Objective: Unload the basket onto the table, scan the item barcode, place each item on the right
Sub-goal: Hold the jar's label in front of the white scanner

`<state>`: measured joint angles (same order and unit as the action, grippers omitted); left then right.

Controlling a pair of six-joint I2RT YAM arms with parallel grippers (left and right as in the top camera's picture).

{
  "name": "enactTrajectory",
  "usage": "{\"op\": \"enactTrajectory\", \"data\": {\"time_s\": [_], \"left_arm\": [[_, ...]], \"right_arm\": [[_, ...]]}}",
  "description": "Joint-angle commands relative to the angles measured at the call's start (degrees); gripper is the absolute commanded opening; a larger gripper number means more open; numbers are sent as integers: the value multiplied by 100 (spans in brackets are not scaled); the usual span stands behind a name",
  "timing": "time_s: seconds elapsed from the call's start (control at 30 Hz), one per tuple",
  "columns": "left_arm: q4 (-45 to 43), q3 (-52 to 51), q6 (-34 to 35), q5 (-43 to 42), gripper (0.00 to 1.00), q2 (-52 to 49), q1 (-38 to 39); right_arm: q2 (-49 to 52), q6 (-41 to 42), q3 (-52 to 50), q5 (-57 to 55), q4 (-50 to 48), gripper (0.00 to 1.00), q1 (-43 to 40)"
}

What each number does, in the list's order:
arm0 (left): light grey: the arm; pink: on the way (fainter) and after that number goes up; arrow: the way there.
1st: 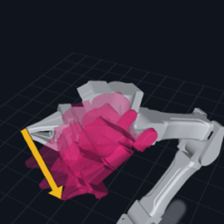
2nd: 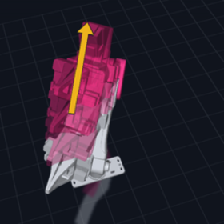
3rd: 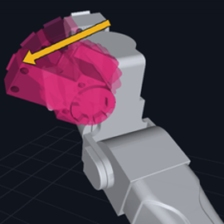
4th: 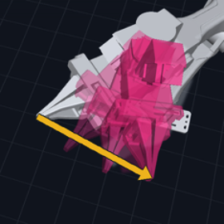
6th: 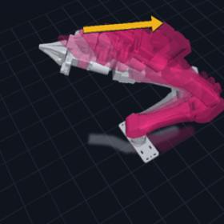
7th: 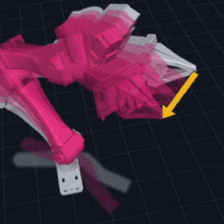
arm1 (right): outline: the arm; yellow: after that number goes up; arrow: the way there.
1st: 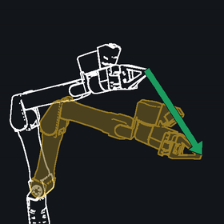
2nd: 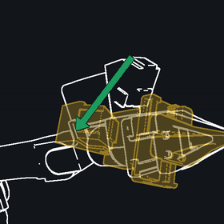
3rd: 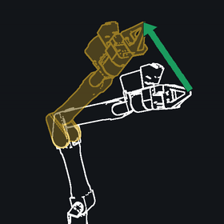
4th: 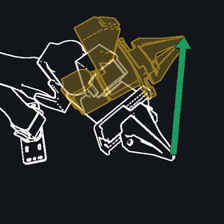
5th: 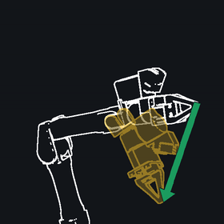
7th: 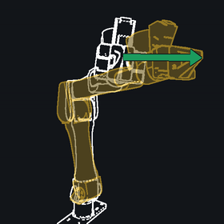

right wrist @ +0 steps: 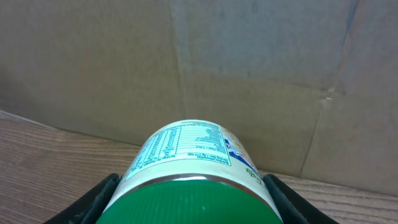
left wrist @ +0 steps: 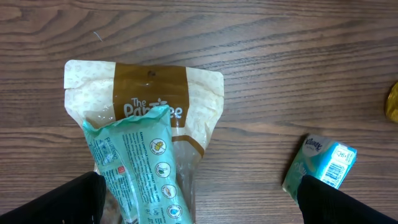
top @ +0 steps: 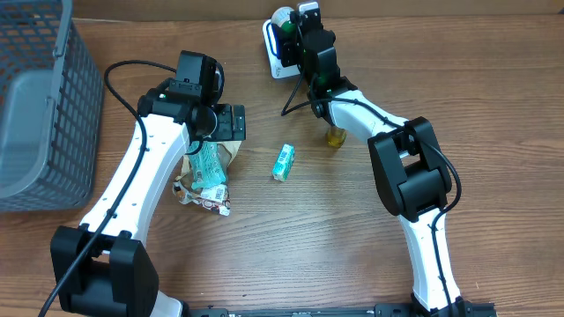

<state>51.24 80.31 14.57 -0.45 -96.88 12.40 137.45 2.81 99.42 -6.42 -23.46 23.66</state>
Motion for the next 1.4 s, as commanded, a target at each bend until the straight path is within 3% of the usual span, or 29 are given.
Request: {"op": "enactTrajectory", "data": {"time_s": [0.0,0.77,1.1,1.37], "left_arm": [[-9,118,-85,-22,100,-11,37],[-11,118,-85,-22,100,-11,37],[-9,118,-85,-22,100,-11,37],[-9,118,-85,-22,100,-11,37]], "right_arm": [[-90,39,190,-66,-109,4,17],[-79,39,190,-63,-72,4,17],[-258,39,192,-61,-1572,3,17],[-1169,37,192,-63,-1475,3,-68]]}}
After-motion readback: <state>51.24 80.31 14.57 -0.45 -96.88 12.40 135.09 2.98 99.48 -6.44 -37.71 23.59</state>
